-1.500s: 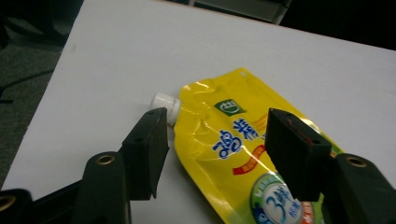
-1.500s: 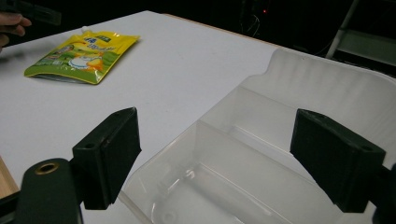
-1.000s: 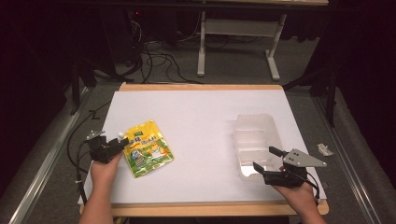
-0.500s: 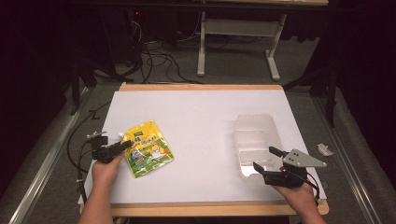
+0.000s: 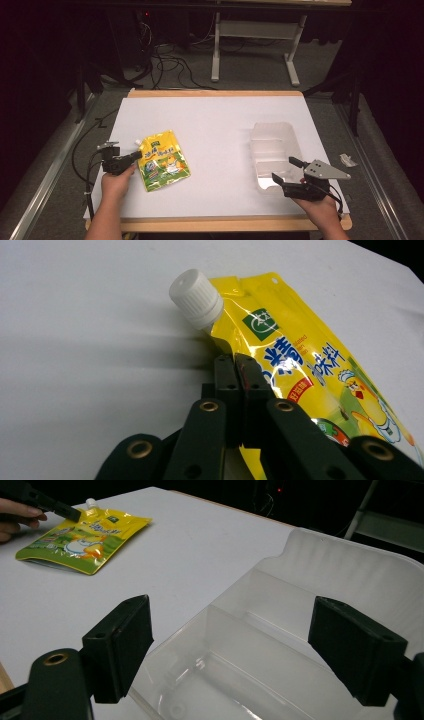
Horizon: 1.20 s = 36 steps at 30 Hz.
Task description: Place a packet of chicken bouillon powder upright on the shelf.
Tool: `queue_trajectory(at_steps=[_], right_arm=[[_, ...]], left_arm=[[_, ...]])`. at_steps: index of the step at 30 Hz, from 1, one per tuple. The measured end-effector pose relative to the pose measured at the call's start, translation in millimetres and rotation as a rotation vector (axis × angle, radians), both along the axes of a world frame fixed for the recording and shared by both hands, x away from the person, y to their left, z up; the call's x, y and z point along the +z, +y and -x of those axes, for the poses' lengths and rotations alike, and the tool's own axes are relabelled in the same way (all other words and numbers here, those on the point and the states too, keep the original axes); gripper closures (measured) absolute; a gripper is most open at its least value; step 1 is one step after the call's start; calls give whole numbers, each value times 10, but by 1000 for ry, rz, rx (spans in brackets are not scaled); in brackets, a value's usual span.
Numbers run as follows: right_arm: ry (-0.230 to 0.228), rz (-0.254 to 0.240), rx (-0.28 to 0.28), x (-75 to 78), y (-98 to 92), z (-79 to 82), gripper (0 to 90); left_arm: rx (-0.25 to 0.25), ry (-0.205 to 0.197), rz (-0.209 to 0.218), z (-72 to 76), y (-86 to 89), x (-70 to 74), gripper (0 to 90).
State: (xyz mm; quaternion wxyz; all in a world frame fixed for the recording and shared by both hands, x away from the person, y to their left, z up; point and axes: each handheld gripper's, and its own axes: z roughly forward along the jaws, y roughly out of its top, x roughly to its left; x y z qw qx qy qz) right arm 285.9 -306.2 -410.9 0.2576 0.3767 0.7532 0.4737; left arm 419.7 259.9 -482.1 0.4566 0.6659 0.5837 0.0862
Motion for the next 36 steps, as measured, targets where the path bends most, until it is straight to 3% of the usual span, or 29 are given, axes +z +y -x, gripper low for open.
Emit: queue_trajectory(at_steps=[5,6,8,12,16,17,25,26,27,28,29,30,31,32,33,36], right_arm=[[2,-6,-4,4,-5,6,185],[1,-6,-5,5,-7,6,185],[-1,-6,-5,6,-9,7,185],[-2,-4,-8,9,-11,11,186],[-3,-5,-8,12,-10,14,187],[-7,-10,-7,14,-3,19,187],[-24,-18,11,33,55,61,190],[-24,-18,11,33,55,61,190],[-26,-19,21,44,92,79,196],[-28,-19,26,47,108,87,199],[-29,-20,34,50,128,95,202],[-29,-20,34,50,128,95,202],[-38,-11,51,53,174,108,204],[-38,-11,51,53,174,108,204],[-36,-20,71,53,228,123,204],[-29,-33,96,54,294,134,204]], left_arm=[[-17,-39,-33,25,-90,55,900],[-20,-68,-50,49,-126,88,900],[-21,-78,-52,60,-134,106,900],[-11,-150,-63,131,-197,193,900],[-8,-182,-77,182,-228,243,900],[-3,-216,-89,237,-254,285,900],[-1,-343,-119,554,-321,475,900],[-1,-343,-119,554,-321,475,900],[-5,-388,-127,650,-365,545,900],[-5,-388,-127,650,-365,545,900],[-12,-430,-137,727,-423,608,900],[-12,-430,-137,727,-423,608,900],[-19,-478,-152,808,-497,667,900],[-19,-478,-152,808,-497,667,900],[-33,-514,-161,891,-553,712,900],[-40,-530,-161,961,-574,737,900]])
